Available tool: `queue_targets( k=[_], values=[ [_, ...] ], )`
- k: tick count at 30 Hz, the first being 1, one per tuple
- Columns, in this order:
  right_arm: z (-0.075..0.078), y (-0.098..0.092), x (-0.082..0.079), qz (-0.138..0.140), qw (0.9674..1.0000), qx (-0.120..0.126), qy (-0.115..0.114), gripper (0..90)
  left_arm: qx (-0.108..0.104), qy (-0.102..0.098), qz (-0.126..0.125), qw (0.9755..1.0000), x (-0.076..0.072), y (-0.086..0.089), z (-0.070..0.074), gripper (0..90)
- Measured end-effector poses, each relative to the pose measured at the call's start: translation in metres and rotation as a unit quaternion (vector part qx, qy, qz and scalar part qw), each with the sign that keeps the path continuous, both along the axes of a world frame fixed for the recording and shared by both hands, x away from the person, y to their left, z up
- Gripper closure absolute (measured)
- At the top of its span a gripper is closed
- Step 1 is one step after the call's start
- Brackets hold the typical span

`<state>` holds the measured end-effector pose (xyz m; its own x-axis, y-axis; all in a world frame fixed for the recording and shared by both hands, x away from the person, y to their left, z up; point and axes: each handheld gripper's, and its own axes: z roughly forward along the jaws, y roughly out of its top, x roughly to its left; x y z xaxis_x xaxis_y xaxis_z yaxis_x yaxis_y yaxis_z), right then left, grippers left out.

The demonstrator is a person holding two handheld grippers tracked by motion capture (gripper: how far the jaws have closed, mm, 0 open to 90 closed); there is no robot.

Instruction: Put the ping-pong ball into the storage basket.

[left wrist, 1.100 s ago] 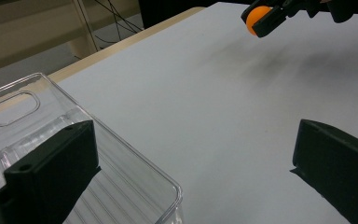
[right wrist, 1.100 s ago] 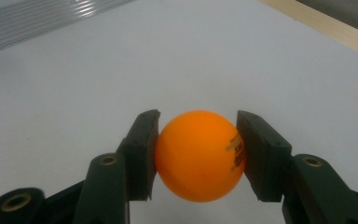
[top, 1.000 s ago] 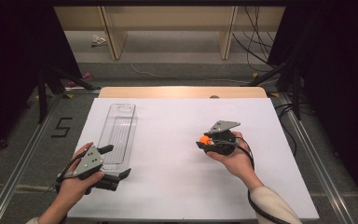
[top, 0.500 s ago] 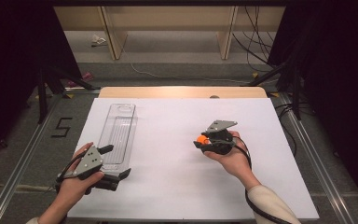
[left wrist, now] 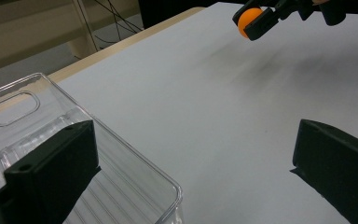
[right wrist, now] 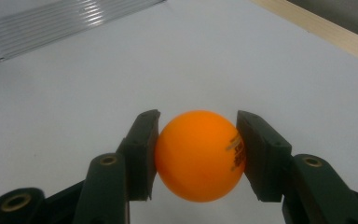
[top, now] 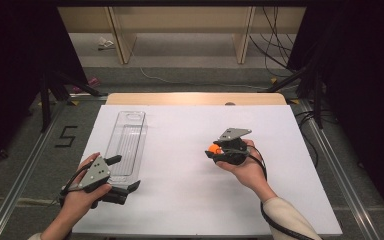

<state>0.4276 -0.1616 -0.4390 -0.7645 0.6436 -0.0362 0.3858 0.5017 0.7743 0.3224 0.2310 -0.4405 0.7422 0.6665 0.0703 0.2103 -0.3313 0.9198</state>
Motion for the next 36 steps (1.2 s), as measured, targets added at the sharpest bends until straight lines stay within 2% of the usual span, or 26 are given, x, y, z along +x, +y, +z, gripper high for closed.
queue_targets(
  k=[36],
  values=[
    [0.001,0.023,0.007,0.017,0.9998,0.005,-0.004,51.4,-0.001,0.001,0.0,1.0,0.0,0.0,0.0,0.0]
  ],
)
